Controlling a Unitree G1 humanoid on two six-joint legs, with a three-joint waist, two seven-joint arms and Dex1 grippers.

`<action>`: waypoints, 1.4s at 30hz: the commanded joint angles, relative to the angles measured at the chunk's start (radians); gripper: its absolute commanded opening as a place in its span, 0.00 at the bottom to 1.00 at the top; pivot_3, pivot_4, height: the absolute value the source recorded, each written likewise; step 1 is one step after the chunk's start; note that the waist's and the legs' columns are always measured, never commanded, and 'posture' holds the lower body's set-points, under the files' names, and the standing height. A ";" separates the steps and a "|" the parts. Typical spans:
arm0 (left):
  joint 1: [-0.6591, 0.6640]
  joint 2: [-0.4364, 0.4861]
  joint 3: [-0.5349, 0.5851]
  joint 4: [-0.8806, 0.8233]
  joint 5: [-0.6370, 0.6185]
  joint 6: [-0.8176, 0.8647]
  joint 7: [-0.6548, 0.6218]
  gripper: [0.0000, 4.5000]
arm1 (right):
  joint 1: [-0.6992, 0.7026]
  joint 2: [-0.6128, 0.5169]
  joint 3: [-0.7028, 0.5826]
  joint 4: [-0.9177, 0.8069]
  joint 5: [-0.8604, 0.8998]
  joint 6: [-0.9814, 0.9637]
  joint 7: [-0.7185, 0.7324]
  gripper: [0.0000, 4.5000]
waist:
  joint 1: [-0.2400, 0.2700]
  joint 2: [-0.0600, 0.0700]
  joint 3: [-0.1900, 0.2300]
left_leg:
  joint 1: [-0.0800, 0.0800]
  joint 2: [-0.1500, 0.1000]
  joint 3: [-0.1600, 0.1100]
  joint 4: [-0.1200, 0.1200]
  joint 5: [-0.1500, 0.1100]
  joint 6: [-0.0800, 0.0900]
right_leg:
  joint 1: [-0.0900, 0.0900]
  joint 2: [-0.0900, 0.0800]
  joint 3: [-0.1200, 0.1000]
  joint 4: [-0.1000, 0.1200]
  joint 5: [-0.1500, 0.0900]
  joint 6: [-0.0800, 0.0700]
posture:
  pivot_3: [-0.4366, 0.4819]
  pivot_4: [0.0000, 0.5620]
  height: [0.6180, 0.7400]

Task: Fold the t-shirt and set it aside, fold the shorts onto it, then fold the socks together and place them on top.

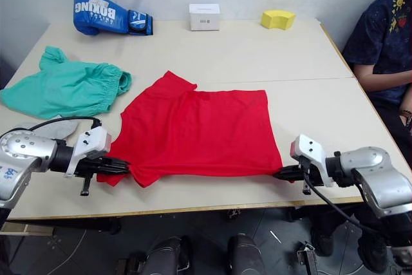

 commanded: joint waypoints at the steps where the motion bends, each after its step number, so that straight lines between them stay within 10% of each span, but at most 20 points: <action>1: -0.089 0.001 -0.040 0.075 -0.015 0.059 -0.075 0.00 | -0.055 -0.008 0.018 0.047 0.012 0.050 0.062 0.00 | 0.001 0.000 0.000 | 0.000 0.000 0.000 0.000 0.000 0.000 | -0.001 0.000 0.000 0.000 0.000 0.000 | 0.48 0.27 1.00; 18: -0.293 -0.112 -0.115 0.370 0.029 0.094 -0.141 0.00 | -0.262 0.114 0.045 0.258 0.023 0.227 0.093 0.00 | 0.000 0.000 0.000 | -0.006 0.003 0.001 0.012 0.000 0.001 | -0.003 0.006 0.002 0.003 0.000 0.001 | 0.48 0.27 1.00; 24: -0.287 -0.167 -0.067 0.442 0.046 0.016 -0.062 0.37 | -0.247 0.163 -0.027 0.245 0.048 0.244 0.002 0.00 | 0.001 0.000 0.000 | -0.010 0.005 0.000 0.017 -0.001 0.001 | -0.005 0.007 0.002 0.005 0.001 0.001 | 0.48 0.27 1.00; 33: -0.222 -0.226 0.068 0.445 0.041 -0.084 0.126 1.00 | -0.150 0.156 -0.181 0.153 0.102 0.227 -0.091 0.68 | 0.001 0.000 0.000 | -0.014 0.005 0.000 0.018 -0.001 0.001 | -0.009 0.007 0.002 0.008 0.001 0.002 | 0.48 0.27 1.00; 37: -0.212 -0.263 0.177 0.450 0.015 -0.111 0.251 1.00 | -0.096 0.148 -0.274 0.133 0.106 0.161 -0.137 0.98 | 0.002 0.000 0.000 | -0.014 0.005 0.000 0.019 -0.001 0.001 | -0.009 0.007 0.002 0.008 0.001 0.002 | 0.48 0.27 1.00; 42: -0.189 -0.275 0.292 0.385 -0.062 -0.106 0.291 1.00 | -0.035 0.155 -0.355 0.026 0.162 0.133 -0.148 0.99 | 0.002 0.000 0.000 | -0.014 0.005 0.000 0.019 -0.001 0.001 | -0.009 0.007 0.002 0.008 0.001 0.003 | 0.48 0.27 1.00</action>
